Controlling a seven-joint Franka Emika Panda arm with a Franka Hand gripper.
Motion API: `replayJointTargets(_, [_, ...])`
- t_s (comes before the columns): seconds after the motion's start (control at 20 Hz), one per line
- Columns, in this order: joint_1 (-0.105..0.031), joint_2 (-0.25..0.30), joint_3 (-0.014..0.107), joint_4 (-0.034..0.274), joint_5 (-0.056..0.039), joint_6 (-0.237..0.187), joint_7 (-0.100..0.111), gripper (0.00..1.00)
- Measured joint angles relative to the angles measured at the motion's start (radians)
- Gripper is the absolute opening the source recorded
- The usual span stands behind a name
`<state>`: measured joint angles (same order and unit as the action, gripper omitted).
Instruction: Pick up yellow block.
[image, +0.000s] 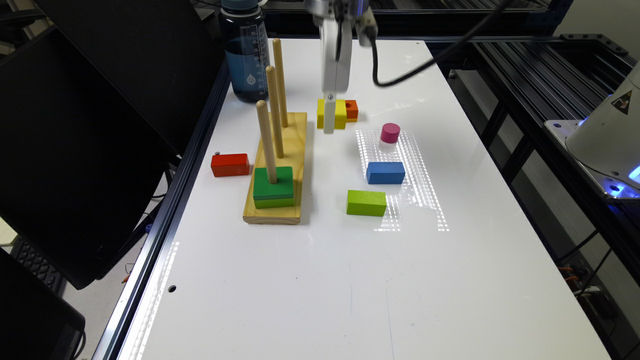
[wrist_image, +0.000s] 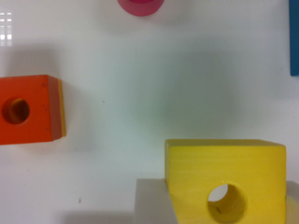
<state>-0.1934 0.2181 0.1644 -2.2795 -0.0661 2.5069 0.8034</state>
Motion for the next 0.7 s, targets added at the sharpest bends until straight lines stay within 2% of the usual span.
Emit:
replayJointTargets(0.25, [0.0,-0.016,0.001,0.002,0.0016,-0.013,0.0,0.0])
replayJointTargets(0.45, [0.0,-0.103,0.005,0.008,0.0224,-0.103,-0.008,0.0])
replayJointTargets(0.55, [0.0,-0.12,0.006,0.004,0.0271,-0.116,-0.011,0.0])
replayJointTargets(0.7, [0.0,-0.113,0.006,0.004,0.0273,-0.114,-0.011,0.0])
